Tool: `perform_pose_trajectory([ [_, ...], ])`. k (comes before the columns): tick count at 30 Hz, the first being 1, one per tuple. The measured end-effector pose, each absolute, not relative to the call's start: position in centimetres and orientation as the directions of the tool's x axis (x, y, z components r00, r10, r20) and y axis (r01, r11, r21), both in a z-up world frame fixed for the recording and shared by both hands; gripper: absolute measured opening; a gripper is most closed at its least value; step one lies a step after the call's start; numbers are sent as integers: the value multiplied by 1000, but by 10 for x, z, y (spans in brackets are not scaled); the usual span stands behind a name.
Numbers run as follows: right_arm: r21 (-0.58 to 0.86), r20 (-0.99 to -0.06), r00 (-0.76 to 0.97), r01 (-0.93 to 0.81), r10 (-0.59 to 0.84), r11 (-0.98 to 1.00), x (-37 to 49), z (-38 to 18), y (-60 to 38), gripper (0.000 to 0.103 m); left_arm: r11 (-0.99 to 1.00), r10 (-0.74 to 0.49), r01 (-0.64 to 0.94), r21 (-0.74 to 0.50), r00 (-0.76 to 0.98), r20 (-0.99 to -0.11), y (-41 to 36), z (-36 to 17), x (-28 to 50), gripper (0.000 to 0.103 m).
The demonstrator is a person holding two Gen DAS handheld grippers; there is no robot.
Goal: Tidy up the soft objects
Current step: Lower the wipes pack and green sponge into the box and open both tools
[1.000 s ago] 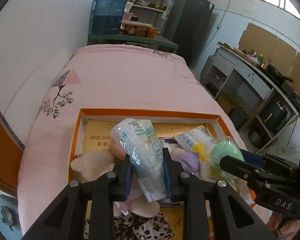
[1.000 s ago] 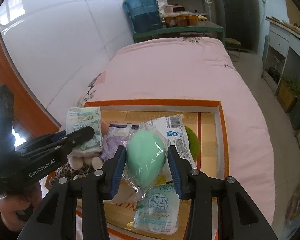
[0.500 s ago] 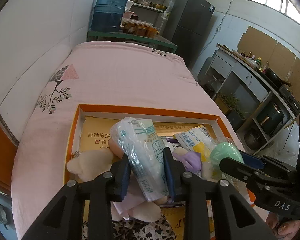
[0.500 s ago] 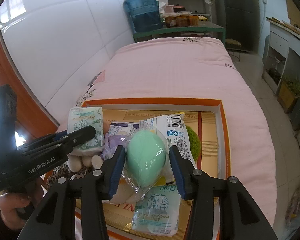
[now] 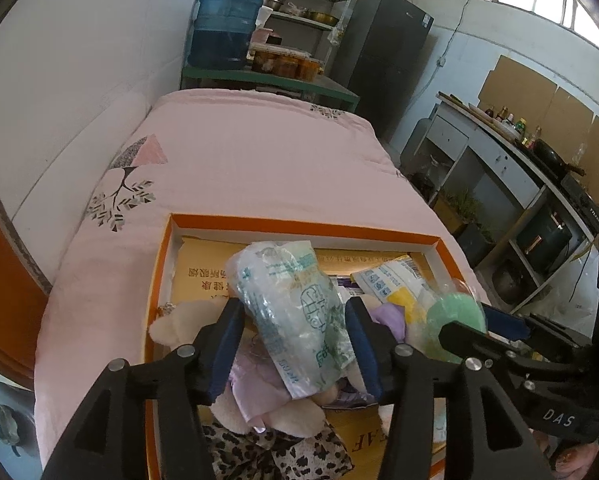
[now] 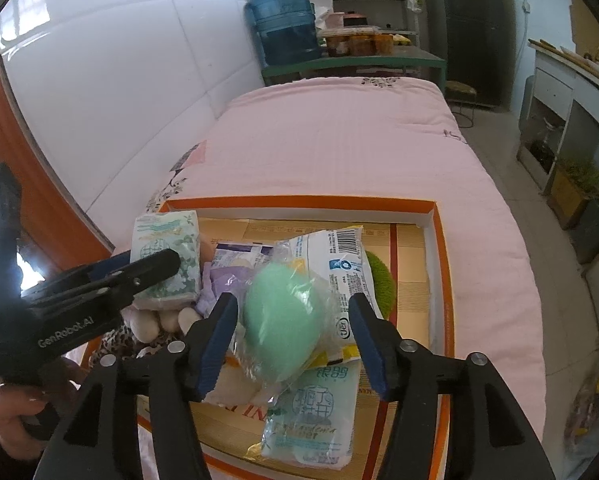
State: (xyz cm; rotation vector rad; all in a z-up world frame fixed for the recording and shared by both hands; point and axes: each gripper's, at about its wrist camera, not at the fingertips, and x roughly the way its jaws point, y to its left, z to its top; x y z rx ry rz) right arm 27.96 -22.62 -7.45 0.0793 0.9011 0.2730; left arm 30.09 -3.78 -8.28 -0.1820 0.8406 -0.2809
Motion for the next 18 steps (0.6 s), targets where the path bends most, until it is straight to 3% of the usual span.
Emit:
perform_pose_trajectory([
  [7,186,-751,605,-188,263,964,276,-71,-230,60,949,-310,174,-262,651,-693,-37,-74,295,53],
  [10,181,-749,611,-182,256,966,273,-69,-231,74,949,-311,177,-261,657,-687,-36,-70,293,53],
  [14,187,-740,622,-178,258,966,269,-64,-233,74,951,-305,176,-255,670,-677,-37,-65,290,63],
  [18,187,-738,625,-174,255,967,267,-62,-234,74,949,-310,182,-256,672,-673,-38,-62,288,64],
])
